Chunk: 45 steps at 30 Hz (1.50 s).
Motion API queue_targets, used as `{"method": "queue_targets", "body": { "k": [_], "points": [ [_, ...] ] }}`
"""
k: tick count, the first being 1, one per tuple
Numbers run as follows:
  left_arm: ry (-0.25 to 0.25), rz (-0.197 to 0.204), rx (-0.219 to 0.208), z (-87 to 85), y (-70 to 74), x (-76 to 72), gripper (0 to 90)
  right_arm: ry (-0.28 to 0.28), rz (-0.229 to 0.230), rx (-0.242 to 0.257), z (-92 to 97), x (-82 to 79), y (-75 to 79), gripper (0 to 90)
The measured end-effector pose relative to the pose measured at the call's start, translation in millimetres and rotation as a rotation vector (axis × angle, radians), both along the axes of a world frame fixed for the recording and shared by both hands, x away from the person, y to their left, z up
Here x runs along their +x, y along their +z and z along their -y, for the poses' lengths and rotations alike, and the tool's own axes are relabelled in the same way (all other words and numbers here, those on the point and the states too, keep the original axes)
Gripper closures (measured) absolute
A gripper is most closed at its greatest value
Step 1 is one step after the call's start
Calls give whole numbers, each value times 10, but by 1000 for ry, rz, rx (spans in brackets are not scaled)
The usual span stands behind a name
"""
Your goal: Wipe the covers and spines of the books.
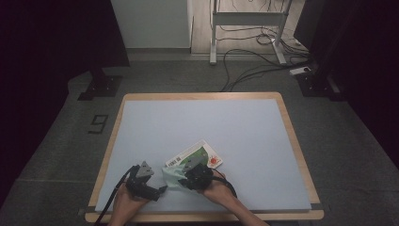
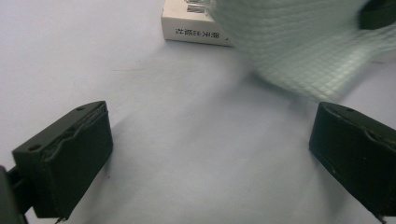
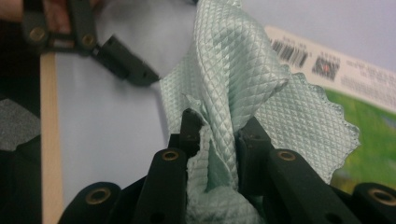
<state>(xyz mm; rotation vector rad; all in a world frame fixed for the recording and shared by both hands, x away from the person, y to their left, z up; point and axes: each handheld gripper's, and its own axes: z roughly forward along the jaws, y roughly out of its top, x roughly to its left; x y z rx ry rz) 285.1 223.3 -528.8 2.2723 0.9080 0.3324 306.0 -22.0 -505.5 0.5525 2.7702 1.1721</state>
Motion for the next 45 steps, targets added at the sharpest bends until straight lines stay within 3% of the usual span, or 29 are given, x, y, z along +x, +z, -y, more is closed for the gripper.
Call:
{"method": "queue_targets", "body": {
  "k": [12,15,25,45],
  "points": [
    [0,1,0,0,0,1,0,-14,8,3,155,-84,36,741],
    [1,0,0,0,0,0,0,-42,14,13,238,-59,83,742],
    [1,1,-1,0,-1,0,0,-146,51,18,645,44,245,742],
    [2,1,-1,1,-1,1,0,-347,61,15,1556,50,327,742]
  ]
}}
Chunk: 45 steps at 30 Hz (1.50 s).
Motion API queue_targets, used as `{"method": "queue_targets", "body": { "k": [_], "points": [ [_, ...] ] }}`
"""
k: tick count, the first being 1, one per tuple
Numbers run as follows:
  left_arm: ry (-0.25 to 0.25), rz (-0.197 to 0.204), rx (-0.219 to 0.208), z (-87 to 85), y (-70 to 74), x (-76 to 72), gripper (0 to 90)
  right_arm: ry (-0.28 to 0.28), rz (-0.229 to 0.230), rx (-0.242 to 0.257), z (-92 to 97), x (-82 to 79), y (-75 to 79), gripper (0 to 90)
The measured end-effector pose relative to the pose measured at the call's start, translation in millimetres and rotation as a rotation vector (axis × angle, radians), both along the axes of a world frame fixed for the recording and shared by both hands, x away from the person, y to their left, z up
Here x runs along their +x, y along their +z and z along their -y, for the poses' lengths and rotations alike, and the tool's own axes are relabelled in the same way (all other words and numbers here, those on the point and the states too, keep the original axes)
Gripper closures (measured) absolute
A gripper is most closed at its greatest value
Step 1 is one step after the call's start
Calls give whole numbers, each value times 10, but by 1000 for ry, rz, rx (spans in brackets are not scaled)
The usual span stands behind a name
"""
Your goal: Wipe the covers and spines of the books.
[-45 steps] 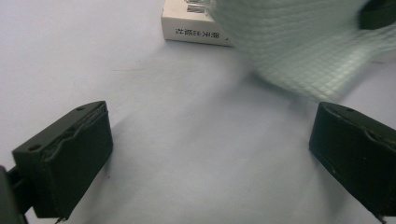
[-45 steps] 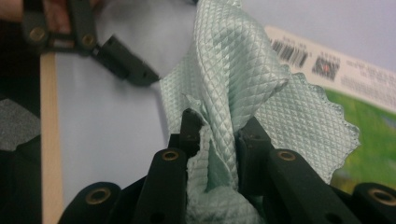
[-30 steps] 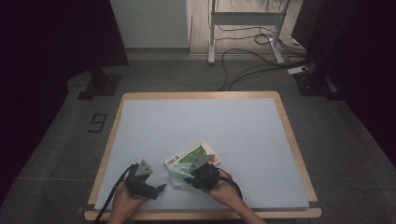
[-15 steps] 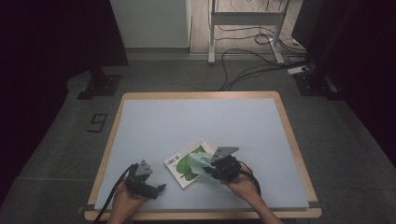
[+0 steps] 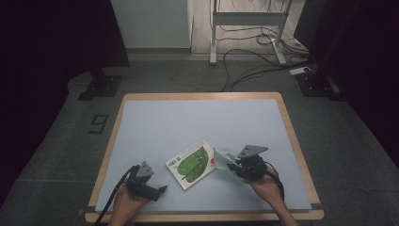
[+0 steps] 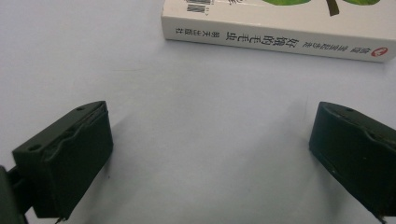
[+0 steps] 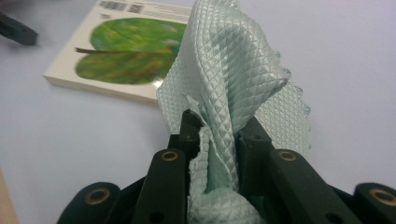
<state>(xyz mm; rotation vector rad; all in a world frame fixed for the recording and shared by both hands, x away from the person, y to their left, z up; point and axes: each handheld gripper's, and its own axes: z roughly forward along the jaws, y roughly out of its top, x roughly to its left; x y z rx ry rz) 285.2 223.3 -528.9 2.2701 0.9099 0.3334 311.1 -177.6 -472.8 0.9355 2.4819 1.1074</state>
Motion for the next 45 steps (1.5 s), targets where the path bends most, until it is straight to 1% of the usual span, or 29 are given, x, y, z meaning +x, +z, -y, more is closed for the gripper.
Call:
{"method": "queue_targets", "body": {
  "k": [8,10,12,16,20,24,28,34,36,37,39,41,43,45],
  "points": [
    [0,0,0,0,0,0,0,-111,8,-11,464,-56,36,742],
    [0,0,0,0,0,0,0,-147,6,-11,599,-75,46,742],
    [0,0,0,0,0,0,0,-180,8,-9,710,-92,52,742],
    [0,0,0,0,0,0,0,-228,9,-21,904,-132,58,742],
    [1,0,0,0,0,0,0,-281,7,-28,1090,-163,28,741],
    [1,0,0,1,0,0,0,-325,-5,-39,1229,-180,-74,741],
    [1,0,0,1,0,0,0,-345,-20,-37,1293,-181,-195,735],
    [1,0,0,1,0,0,0,-347,-39,-50,1284,-173,-386,719],
    [1,-1,0,1,0,-1,0,-351,-52,-53,1285,-169,-456,713],
    [1,0,0,1,0,0,0,-353,-51,-38,1298,-171,-483,712],
    [1,0,0,1,0,0,0,-357,-59,-22,1317,-173,-481,699],
    [1,0,0,1,0,0,0,-358,-55,-39,1315,-175,-460,656],
    [1,0,0,1,0,0,0,-356,-45,-48,1309,-180,-418,591],
    [1,-1,0,1,0,0,0,-355,-37,-38,1305,-182,-357,518]
  ]
}}
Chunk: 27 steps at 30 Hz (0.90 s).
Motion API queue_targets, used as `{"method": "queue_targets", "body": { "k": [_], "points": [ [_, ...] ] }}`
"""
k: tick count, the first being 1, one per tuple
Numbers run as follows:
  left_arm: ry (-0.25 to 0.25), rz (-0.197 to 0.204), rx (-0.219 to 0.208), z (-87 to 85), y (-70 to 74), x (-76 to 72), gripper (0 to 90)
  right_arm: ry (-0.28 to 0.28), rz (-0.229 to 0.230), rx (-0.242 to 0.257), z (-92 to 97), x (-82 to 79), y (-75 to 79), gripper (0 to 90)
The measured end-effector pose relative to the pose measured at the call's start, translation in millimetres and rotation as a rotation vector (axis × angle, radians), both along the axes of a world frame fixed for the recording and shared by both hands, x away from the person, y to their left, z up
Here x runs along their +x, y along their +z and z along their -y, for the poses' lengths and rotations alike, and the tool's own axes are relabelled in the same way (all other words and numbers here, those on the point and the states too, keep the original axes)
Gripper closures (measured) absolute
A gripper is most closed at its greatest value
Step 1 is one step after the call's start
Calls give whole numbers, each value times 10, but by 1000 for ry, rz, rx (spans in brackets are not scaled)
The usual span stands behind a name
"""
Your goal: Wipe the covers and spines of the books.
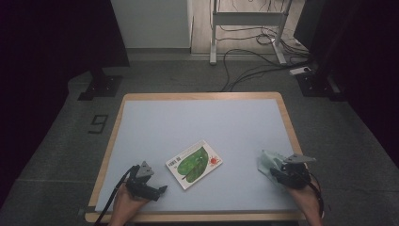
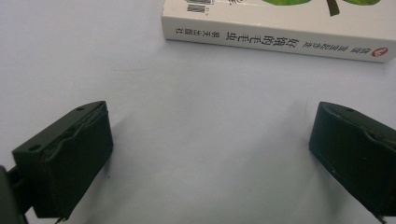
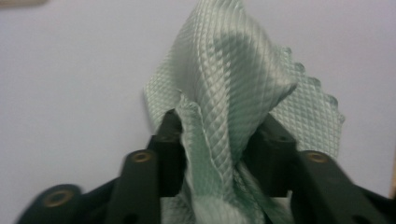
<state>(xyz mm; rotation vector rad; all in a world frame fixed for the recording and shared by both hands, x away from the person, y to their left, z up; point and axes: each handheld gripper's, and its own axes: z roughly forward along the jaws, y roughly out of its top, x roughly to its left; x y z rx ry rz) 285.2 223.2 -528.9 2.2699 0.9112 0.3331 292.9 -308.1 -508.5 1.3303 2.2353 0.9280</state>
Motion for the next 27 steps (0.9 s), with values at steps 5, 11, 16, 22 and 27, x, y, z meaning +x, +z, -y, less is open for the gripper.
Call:
{"method": "queue_targets", "body": {
  "k": [5,11,16,22,27],
  "points": [
    [1,-1,0,3,0,0,0,0,31,-16,-36,15,129,376],
    [4,0,4,12,3,2,0,20,70,-33,-179,54,259,280],
    [2,0,6,48,6,16,0,60,94,-21,-347,100,348,260],
    [-15,1,10,124,7,42,0,118,96,-4,-553,177,384,237],
    [-26,-1,8,184,6,70,0,164,86,8,-727,247,357,224]
  ]
}}
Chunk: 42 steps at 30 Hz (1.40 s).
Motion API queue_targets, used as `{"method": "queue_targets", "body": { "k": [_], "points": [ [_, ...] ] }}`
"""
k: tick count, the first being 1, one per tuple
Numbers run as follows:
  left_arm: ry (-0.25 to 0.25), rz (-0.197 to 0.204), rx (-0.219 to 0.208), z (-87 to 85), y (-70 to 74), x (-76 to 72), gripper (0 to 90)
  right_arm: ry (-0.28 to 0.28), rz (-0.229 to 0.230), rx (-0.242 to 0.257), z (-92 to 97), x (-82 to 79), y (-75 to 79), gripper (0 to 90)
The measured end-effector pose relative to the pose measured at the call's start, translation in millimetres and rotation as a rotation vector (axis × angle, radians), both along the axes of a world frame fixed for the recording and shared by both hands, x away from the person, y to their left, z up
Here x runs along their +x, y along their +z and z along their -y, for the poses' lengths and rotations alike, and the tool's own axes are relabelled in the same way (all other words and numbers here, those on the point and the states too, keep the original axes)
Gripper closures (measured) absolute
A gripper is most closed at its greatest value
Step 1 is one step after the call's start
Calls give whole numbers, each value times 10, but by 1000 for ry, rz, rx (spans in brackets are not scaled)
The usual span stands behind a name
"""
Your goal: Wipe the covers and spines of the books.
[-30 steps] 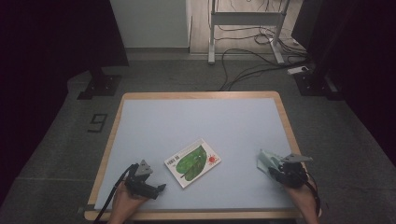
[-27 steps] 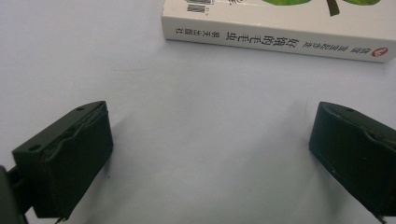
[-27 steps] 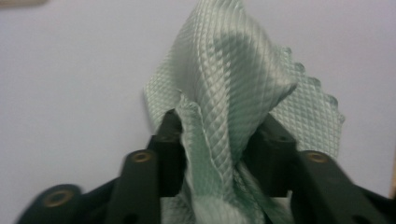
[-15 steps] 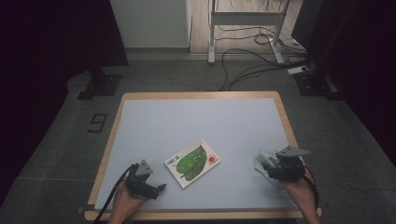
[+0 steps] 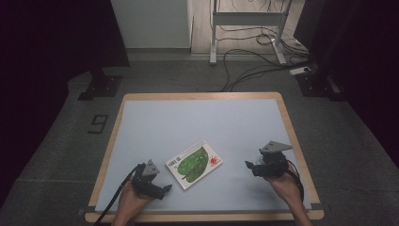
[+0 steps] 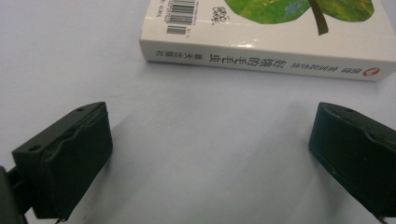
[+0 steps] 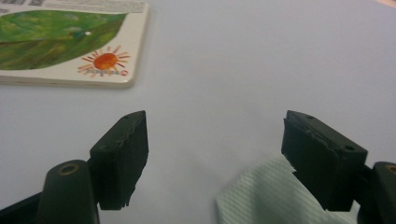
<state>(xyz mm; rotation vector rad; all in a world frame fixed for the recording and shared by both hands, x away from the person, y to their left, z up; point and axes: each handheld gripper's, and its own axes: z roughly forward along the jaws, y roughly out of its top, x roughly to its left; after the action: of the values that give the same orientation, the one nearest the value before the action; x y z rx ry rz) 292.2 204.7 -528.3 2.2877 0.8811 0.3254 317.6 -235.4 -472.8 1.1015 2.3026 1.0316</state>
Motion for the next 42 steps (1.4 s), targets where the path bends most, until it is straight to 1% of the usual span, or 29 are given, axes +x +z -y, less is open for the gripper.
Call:
{"method": "queue_targets", "body": {
  "k": [4,10,18,25,32,38,39,42],
  "points": [
    [-9,-1,0,55,1,23,0,33,-13,1,-129,61,-49,211],
    [-20,-1,-1,130,0,53,0,70,-46,3,-303,152,-159,199],
    [-39,0,0,226,-2,77,0,116,-59,13,-498,223,-241,190],
    [-47,0,-1,237,-3,72,0,148,-76,32,-664,291,-317,191],
    [-63,2,-5,257,-2,46,11,176,-91,38,-826,387,-372,186],
    [-69,0,-4,267,-1,33,11,202,-127,52,-982,494,-467,170],
    [-70,0,-4,268,-1,33,11,205,-130,51,-1007,513,-486,155],
    [-71,-2,-5,267,-2,37,9,219,-155,89,-1067,574,-521,142]
  ]
}}
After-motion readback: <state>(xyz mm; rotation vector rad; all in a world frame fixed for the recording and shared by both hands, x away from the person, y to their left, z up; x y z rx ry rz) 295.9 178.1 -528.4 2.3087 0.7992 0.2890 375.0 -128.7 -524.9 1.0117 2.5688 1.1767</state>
